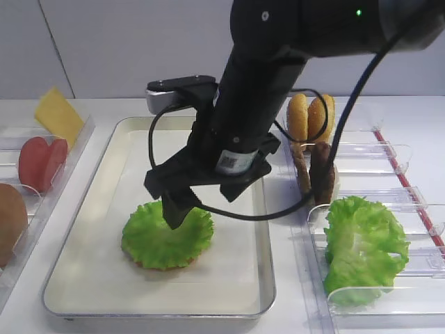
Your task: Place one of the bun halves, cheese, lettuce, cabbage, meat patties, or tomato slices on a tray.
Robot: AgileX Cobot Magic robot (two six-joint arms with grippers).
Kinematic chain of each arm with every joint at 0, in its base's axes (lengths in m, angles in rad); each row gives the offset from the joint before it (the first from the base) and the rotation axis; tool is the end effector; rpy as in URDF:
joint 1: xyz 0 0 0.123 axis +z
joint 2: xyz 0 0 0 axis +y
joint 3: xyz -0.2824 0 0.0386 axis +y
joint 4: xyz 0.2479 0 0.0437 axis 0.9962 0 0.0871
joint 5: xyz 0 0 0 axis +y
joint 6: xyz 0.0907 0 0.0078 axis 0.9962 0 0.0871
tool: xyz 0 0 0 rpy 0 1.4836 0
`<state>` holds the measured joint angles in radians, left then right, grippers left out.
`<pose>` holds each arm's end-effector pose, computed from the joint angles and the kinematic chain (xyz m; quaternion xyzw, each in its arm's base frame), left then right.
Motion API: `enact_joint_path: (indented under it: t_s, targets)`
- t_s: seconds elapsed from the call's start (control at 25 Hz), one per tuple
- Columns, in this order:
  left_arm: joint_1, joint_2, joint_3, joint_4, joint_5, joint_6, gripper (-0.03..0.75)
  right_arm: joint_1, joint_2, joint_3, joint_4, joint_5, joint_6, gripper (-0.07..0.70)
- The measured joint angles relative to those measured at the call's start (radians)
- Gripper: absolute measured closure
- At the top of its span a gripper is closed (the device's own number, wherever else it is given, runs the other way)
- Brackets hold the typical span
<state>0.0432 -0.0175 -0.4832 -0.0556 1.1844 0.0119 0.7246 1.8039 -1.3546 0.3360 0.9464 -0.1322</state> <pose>-0.0112 -0.0052 0.2629 -0.0110 0.8833 -0.0148 0.4685 0.2609 0.2635 0.2364 -0.3340 0.9220 0.1785 0.0803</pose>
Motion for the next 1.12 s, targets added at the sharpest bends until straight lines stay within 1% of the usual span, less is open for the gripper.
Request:
enact_joint_path:
  t_s: [0.08,0.16,0.28,0.36,0.44,0.56,0.88,0.96,1.04,1.12]
  targets:
    - [0.000,0.000,0.000,0.000,0.000,0.000,0.234,0.000,-0.009,-0.044,-0.074,0.061,0.032,0.008]
    - [0.000,0.000,0.000,0.000,0.000,0.000,0.234,0.000,-0.027,-0.072,-0.142,0.107,0.057,0.008]
    - [0.000,0.000,0.000,0.000,0.000,-0.002,0.234,0.000,-0.075,-0.083,-0.224,0.137,0.089,0.007]
    - [0.000,0.000,0.000,0.000,0.000,-0.002,0.234,0.000,-0.111,-0.083,-0.258,0.147,0.106,0.006]
    - [0.000,0.000,0.000,0.000,0.000,-0.002,0.234,0.000,-0.148,-0.084,-0.269,0.146,0.114,0.006]
    - [0.000,0.000,0.000,0.000,0.000,-0.002,0.234,0.000,-0.195,-0.086,-0.271,0.127,0.120,0.006]
    - [0.000,0.000,0.000,0.000,0.000,-0.002,0.234,0.000,-0.241,-0.086,-0.288,0.117,0.159,0.006]
    - [0.000,0.000,0.000,0.000,0.000,-0.002,0.234,0.000,-0.253,-0.084,-0.311,0.112,0.165,0.006]
    - [0.000,0.000,0.000,0.000,0.000,-0.002,0.234,0.000,-0.267,-0.073,-0.361,0.110,0.172,0.006]
    - [0.000,0.000,0.000,0.000,0.000,-0.002,0.234,0.000,-0.286,-0.069,-0.400,0.119,0.173,0.006]
